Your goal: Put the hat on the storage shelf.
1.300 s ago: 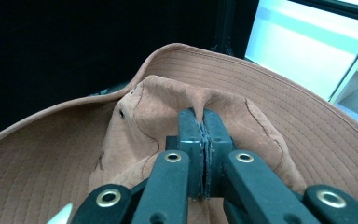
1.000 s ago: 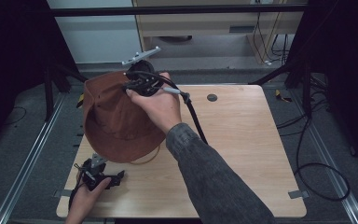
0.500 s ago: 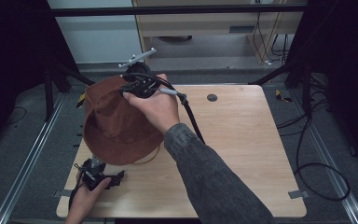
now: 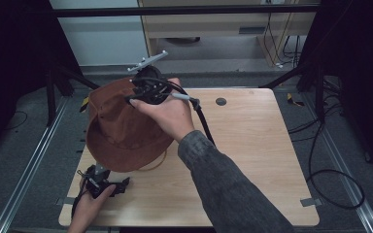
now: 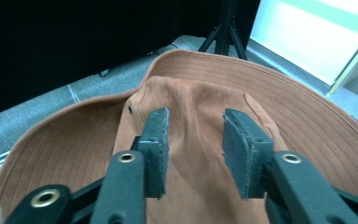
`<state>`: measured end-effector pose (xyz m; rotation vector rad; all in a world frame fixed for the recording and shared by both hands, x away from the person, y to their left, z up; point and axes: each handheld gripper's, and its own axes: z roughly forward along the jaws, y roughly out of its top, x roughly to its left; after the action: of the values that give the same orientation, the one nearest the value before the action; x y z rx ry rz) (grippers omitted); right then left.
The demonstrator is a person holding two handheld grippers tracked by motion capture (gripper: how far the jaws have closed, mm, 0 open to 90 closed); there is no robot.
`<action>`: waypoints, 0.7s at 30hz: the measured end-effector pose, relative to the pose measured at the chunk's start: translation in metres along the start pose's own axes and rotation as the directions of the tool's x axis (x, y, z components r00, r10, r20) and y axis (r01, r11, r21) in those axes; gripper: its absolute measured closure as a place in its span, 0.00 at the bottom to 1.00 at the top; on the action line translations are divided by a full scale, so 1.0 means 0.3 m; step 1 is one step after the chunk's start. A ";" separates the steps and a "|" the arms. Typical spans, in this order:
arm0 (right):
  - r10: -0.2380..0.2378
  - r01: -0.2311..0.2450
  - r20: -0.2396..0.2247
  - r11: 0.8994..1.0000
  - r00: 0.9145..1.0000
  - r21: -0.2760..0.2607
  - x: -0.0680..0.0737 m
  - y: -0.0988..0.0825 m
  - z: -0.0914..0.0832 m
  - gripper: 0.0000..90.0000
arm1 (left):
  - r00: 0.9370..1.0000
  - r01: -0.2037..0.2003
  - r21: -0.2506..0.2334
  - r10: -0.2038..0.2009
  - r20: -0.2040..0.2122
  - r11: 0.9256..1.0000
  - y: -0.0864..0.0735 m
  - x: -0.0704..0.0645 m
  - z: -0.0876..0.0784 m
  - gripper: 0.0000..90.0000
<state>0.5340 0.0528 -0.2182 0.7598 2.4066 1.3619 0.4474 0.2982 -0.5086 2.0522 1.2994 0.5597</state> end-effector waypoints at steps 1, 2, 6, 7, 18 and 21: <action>-0.001 0.001 0.002 1.000 1.000 -0.001 -0.002 -0.006 -0.011 0.64 | 1.000 0.000 0.000 0.000 0.000 1.000 0.000 0.000 0.000 0.00; -0.001 0.001 0.006 1.000 1.000 -0.003 -0.004 -0.011 -0.022 0.63 | 1.000 0.000 0.000 0.000 0.000 1.000 0.000 0.000 0.000 0.00; -0.001 0.001 0.013 1.000 1.000 -0.002 -0.020 -0.043 -0.068 0.59 | 1.000 0.000 0.000 0.000 0.000 1.000 0.000 0.000 0.000 0.00; 0.001 -0.001 0.018 1.000 1.000 -0.001 -0.026 -0.053 -0.079 0.58 | 1.000 0.000 0.000 0.000 0.000 1.000 0.000 0.000 0.000 0.00; 0.050 -0.049 0.074 0.999 0.996 -0.018 -0.094 -0.140 -0.185 0.35 | 1.000 -0.001 0.000 0.001 0.001 1.000 0.000 0.000 0.000 0.00; 0.061 -0.058 0.104 0.998 0.993 -0.036 -0.104 -0.158 -0.212 0.26 | 1.000 -0.001 0.000 0.001 0.000 1.000 0.000 0.000 0.000 0.00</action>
<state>0.5151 -0.0299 -0.2263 0.8789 2.2927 1.3446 0.4475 0.2980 -0.5086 2.0526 1.2987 0.5595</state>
